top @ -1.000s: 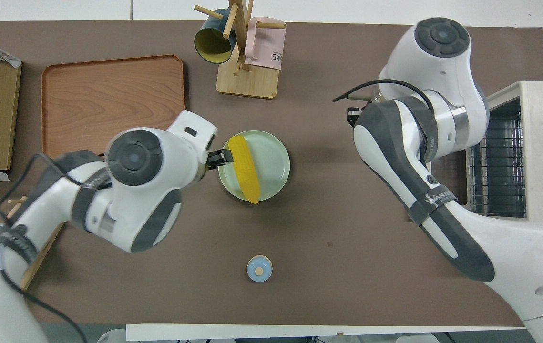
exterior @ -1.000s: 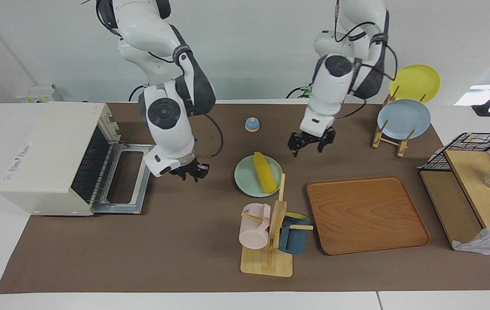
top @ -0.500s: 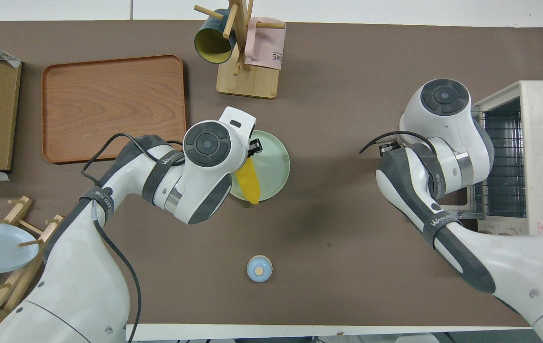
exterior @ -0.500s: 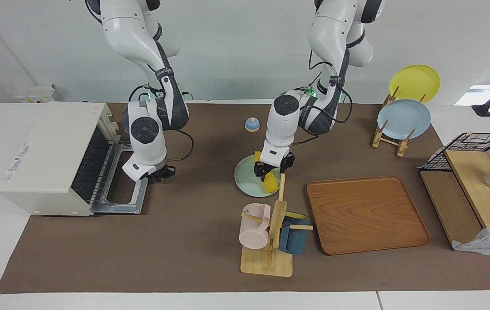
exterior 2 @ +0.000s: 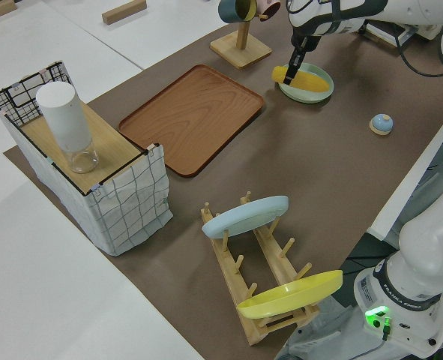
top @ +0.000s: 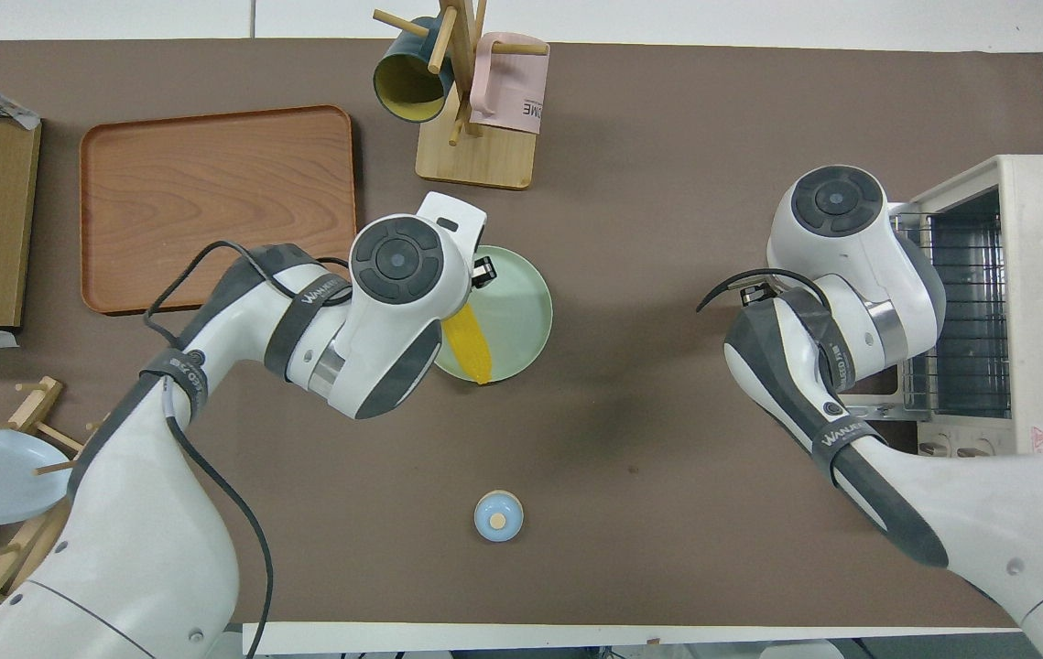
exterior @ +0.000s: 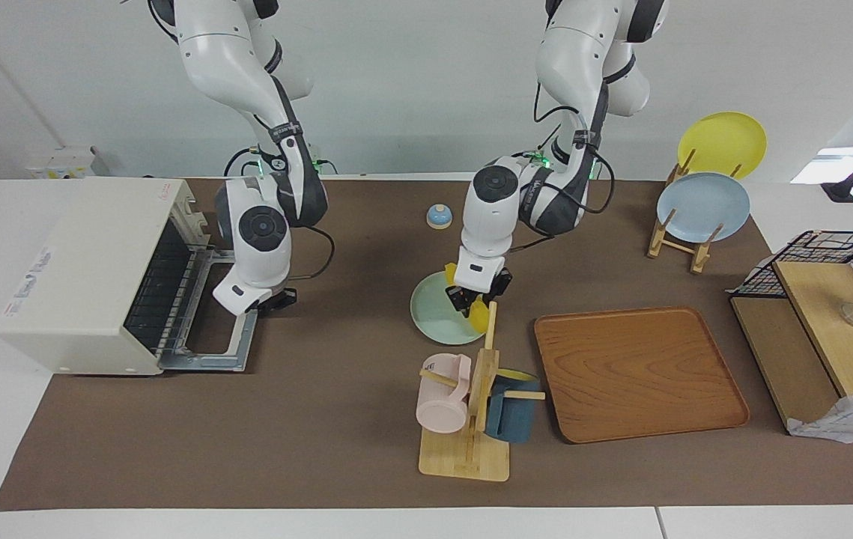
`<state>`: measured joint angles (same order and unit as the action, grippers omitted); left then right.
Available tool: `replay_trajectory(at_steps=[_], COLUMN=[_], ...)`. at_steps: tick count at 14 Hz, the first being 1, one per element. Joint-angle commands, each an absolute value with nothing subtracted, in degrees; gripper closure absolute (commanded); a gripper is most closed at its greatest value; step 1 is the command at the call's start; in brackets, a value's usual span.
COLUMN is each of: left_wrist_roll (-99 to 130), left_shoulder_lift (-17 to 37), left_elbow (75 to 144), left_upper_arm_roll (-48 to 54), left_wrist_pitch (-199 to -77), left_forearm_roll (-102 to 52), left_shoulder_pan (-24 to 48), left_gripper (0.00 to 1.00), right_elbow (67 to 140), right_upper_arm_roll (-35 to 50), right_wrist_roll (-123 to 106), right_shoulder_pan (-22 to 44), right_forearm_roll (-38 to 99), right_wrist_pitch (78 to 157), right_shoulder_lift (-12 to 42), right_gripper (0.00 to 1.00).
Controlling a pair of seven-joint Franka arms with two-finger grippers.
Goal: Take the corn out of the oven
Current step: 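Carry the corn onto the wooden tray with the left gripper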
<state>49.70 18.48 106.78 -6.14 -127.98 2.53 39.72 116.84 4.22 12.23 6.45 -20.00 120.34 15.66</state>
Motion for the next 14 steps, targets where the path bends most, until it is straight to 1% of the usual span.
replay_trajectory(at_steps=[1,2,3,4,5,6,7,8,9,10,11,12,13,14], left_wrist_roll=[32.06,25.03,21.22,17.88,12.45,7.87,5.47,5.36,5.27,5.36,5.19,5.27,5.27,5.27], left_shoulder_lift=[16.70,17.22,19.14,22.90,26.77,29.42,29.97,29.80,29.10,26.74,24.02,20.77,17.70,14.36], left_elbow=[107.23,106.88,104.96,100.50,96.98,94.16,92.74,92.55,92.90,92.99,92.99,93.25,93.95,94.65], left_upper_arm_roll=[-5.98,-5.98,-5.98,-5.80,-5.71,-5.71,-5.71,-5.80,-6.06,-5.98,-6.06,-6.06,-6.15,-6.24], left_wrist_pitch=[-125.33,-126.99,-129.35,-130.16,-131.12,-132.35,-132.02,-130.45,-128.43,-123.88,-119.05,-115.26,-110.61,-106.83], left_forearm_roll=[3.43,3.43,3.43,3.60,3.17,2.64,1.94,2.11,1.94,2.11,2.11,2.11,2.11,2.11], left_shoulder_pan=[27.64,23.07,19.98,17.52,15.23,13.64,12.58,12.66,12.92,12.66,12.40,12.31,12.13,11.35], left_gripper=[1.00,1.00,1.00,1.00,0.99,0.93,0.80,0.35,0.02,0.00,0.00,0.00,0.00,0.00], right_elbow=[115.59,112.18,109.54,107.95,107.49,107.49,107.49,107.40,107.40,107.40,107.23,107.23,107.14,105.92], right_upper_arm_roll=[4.39,4.39,4.39,4.39,4.48,4.48,4.48,4.48,4.48,4.48,4.48,4.40,4.31,4.31], right_wrist_roll=[7.67,4.78,2.48,0.46,-1.56,-4.19,-6.83,-8.77,-10.18,-11.67,-13.17,-13.71,-13.71,-13.45], right_shoulder_pan=[5.36,5.19,5.19,4.40,3.09,1.77,0.28,-0.95,-2.45,-4.11,-5.35,-5.80,-6.15,-6.41], right_forearm_roll=[-24.34,-24.35,-24.35,-24.26,-23.82,-23.47,-23.12,-21.81,-20.06,-18.47,-16.98,-15.92,-15.30,-13.38], right_wrist_pitch=[118.06,114.30,110.86,108.22,107.15,106.44,105.04,104.25,103.89,103.10,102.75,102.22,101.43,99.69], right_shoulder_lift=[14.76,15.29,15.29,14.42,12.59,11.00,9.33,8.27,7.04,6.25,5.46,4.32,2.74,1.33], right_gripper=[0.98,0.98,0.98,0.98,0.98,0.98,0.98,0.98,0.97,0.97,0.97,0.93,0.88,0.67])
